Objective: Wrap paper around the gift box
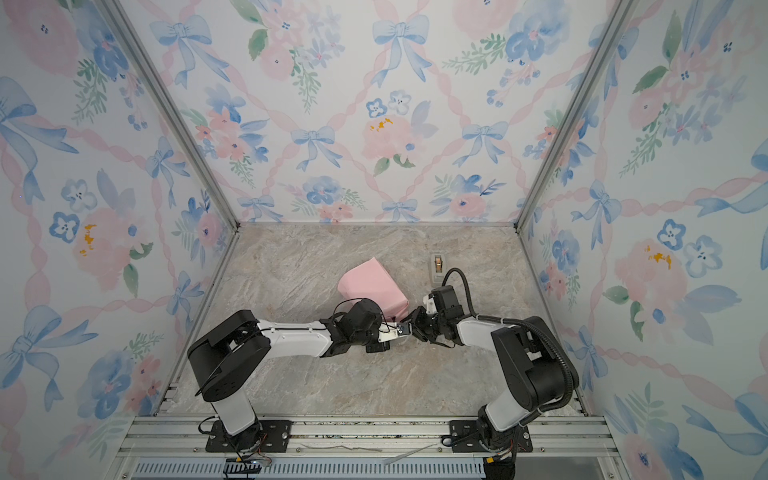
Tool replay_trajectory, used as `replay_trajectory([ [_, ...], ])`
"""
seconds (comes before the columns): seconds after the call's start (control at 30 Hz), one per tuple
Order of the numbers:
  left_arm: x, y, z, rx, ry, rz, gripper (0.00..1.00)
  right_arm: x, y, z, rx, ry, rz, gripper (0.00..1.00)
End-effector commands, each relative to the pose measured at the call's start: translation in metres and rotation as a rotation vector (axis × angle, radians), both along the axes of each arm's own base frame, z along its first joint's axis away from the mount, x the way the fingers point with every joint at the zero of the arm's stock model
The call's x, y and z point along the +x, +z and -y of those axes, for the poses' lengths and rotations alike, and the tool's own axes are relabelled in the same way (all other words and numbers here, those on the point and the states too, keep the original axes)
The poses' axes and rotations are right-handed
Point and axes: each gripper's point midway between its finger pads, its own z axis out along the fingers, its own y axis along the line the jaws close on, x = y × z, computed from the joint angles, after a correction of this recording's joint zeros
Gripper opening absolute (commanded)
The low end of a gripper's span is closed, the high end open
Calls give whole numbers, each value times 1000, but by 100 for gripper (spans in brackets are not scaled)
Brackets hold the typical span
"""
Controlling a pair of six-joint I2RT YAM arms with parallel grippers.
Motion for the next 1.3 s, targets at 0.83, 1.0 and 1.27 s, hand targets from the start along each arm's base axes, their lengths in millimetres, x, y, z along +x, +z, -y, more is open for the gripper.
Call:
replay_trajectory([
  [0.83,7,28,-3,-68,43,62,18,3,5,-5,82,-39,7,12],
  [1.0,5,38,-4,-77,42,89,37,3,6,-6,89,-41,8,7],
  [1.27,16,57,-20,-44,133,208,98,5,10,-7,83,-45,20,5],
])
